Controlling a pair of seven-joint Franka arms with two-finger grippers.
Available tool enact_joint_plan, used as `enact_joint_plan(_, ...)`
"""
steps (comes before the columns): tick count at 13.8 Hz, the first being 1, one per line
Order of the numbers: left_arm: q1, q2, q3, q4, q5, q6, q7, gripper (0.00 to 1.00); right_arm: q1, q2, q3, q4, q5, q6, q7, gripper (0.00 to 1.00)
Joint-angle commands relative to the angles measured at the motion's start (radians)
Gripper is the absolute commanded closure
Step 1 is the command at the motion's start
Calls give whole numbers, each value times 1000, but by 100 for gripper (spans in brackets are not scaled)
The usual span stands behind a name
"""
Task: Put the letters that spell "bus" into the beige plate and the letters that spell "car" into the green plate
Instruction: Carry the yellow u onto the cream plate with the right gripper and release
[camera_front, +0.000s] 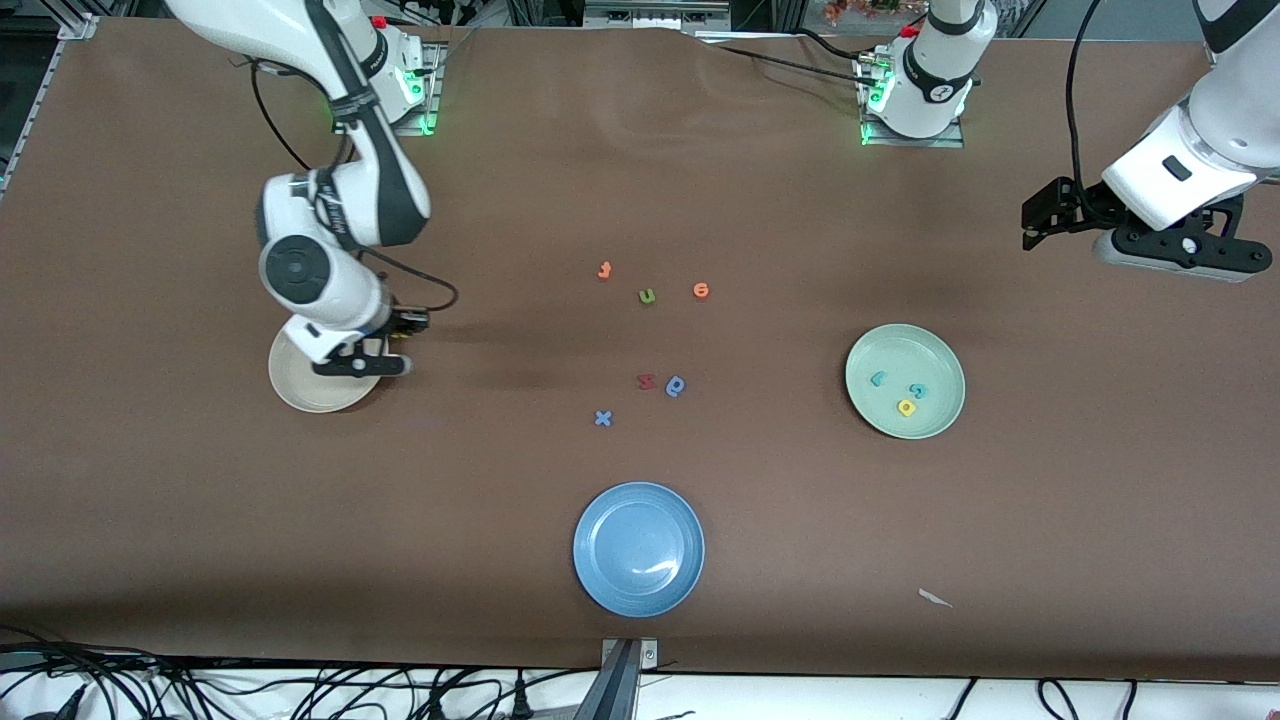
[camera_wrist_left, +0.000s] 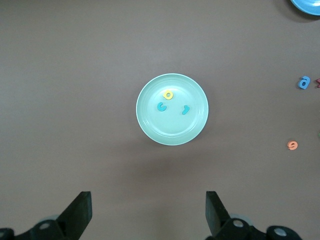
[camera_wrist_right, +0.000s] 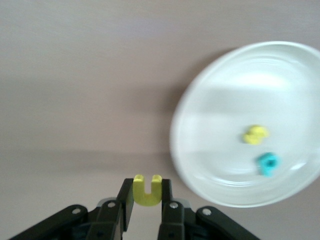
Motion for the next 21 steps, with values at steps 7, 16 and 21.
enact_joint_plan(7,-1,-15,2,-2,-20,-13,-5,0,2,-22,-151,-56,16,65,-214,0)
enact_joint_plan(16,-1,-15,1,-2,-20,-13,-5,0,23,-28,-113,312,56,-468,36,0)
enact_joint_plan(21,-1,-15,1,-2,-20,-13,-5,0,-39,-31,-47,536,48,-711,96,0)
